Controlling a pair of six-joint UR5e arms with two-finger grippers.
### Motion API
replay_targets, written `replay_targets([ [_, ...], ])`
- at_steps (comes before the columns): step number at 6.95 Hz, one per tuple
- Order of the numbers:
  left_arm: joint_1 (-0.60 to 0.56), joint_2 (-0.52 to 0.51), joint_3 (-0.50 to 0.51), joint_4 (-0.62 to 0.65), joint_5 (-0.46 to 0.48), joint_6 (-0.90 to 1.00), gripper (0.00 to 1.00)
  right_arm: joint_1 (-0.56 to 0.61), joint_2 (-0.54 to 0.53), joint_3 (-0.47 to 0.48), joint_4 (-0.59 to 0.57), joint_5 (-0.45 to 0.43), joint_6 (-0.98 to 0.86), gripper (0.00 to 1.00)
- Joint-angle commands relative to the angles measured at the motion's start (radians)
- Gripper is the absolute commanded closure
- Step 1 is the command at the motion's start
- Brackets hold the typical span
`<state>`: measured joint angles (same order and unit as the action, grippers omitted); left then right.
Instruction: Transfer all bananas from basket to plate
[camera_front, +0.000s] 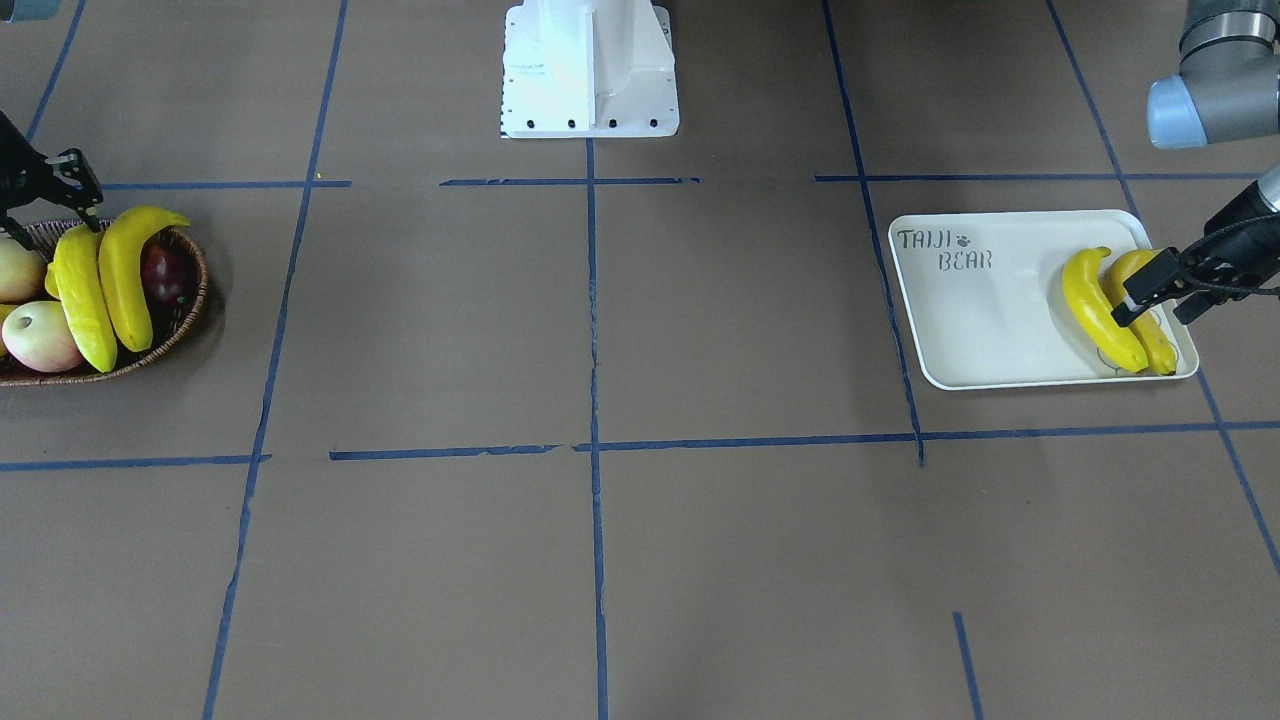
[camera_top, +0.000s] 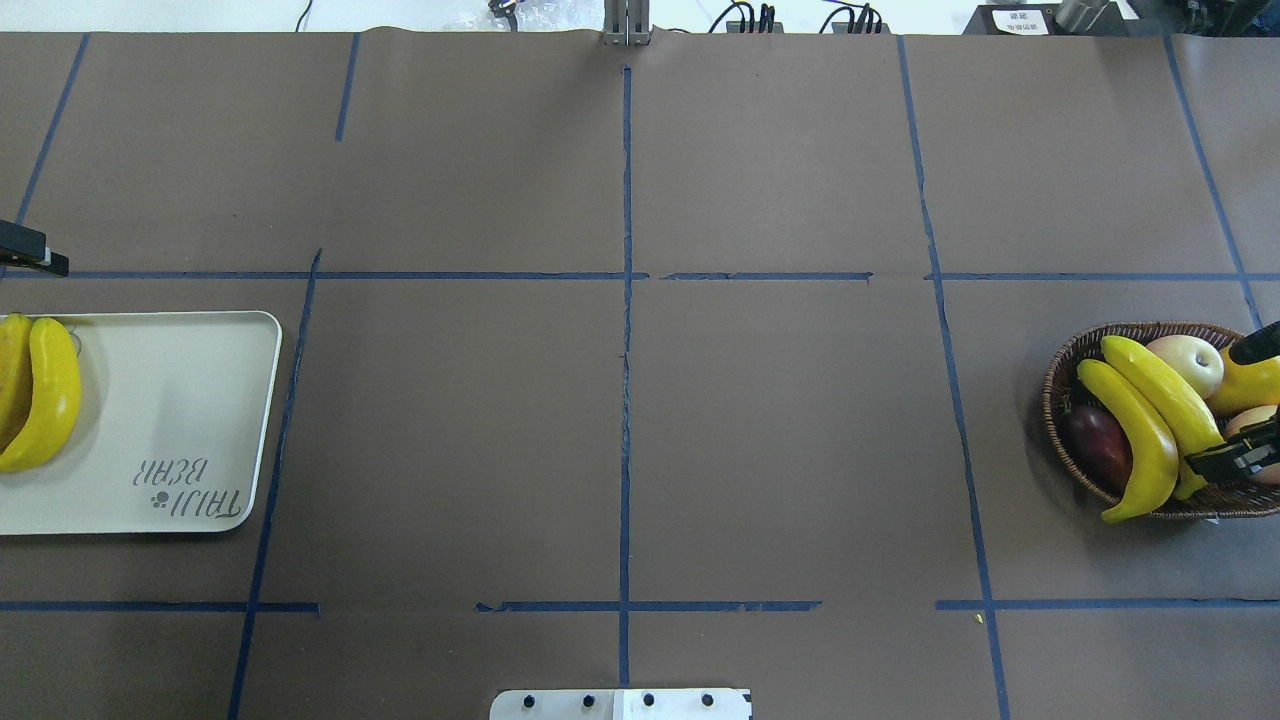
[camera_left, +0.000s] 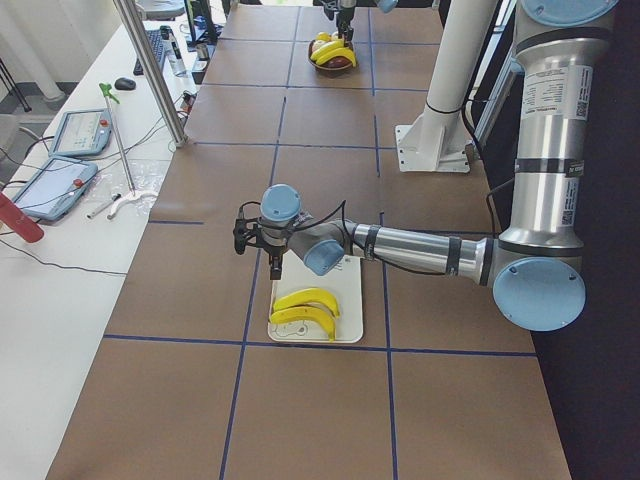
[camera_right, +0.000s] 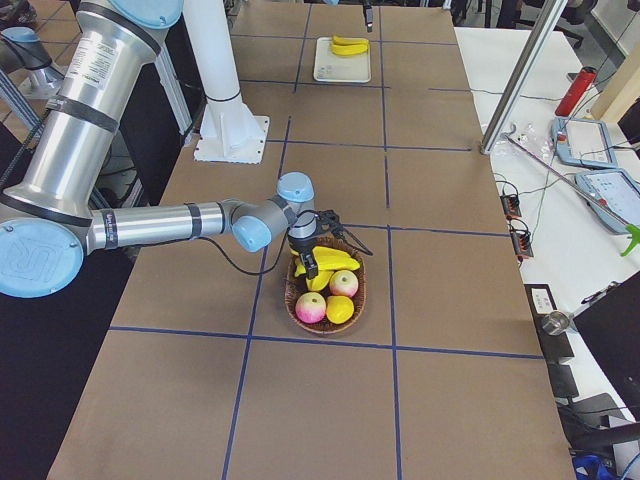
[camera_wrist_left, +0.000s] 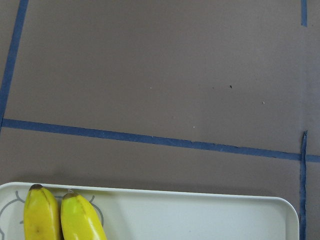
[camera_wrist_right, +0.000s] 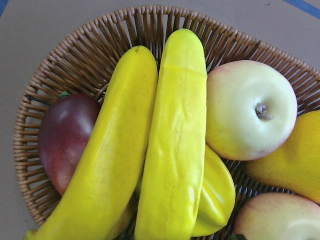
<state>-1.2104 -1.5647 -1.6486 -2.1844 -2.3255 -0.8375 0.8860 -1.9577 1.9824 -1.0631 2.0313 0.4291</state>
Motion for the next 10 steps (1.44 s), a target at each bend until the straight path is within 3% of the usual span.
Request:
replay_targets([
  [1, 0.000, 0.000, 0.001, 0.000, 0.000, 0.000, 0.00, -0.001, 0.003, -0.014, 0.000, 0.000, 0.000, 0.27],
  [6, 0.002, 0.000, 0.004, 0.000, -0.002, 0.000, 0.00, -0.004, 0.037, -0.031, -0.009, 0.001, 0.010, 0.30],
  [9, 0.002, 0.000, 0.003, 0.000, -0.002, 0.000, 0.00, -0.004, 0.037, -0.056, -0.011, 0.003, 0.010, 0.46],
  [10, 0.000, 0.000, 0.003, 0.000, -0.002, 0.000, 0.00, -0.004, 0.039, -0.054, -0.009, 0.006, 0.008, 0.56],
])
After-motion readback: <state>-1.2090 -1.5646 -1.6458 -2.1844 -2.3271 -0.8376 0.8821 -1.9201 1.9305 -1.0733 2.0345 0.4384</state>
